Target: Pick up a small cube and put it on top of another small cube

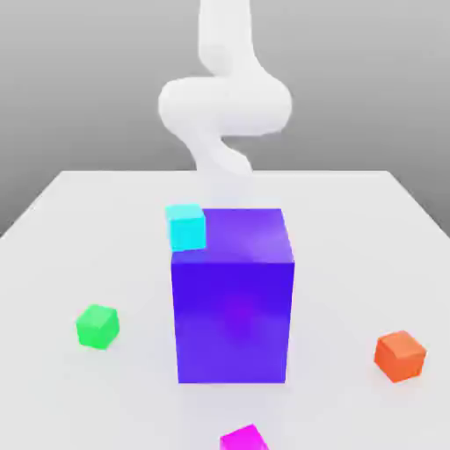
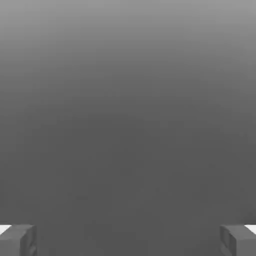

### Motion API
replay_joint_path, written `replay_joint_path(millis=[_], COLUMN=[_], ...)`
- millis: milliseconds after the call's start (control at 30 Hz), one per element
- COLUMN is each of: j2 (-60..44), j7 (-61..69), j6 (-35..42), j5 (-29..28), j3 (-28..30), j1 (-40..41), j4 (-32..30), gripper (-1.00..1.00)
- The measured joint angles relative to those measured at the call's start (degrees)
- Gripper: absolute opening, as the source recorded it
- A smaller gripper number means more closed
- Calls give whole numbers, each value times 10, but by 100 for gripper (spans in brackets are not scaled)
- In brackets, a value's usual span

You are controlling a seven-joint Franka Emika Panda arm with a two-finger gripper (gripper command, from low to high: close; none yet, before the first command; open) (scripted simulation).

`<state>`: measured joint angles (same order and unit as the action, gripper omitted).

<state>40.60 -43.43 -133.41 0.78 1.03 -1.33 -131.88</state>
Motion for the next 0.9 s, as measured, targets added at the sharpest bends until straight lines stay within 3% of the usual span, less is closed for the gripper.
replay_joint_path(millis=[600, 900], j2=[-378, -561], j7=[175, 229], j6=[-118, -179], j5=[58, 41], j3=[40, 37], j1=[-63, -66], j4=[-7, -12], gripper=[0, 0])
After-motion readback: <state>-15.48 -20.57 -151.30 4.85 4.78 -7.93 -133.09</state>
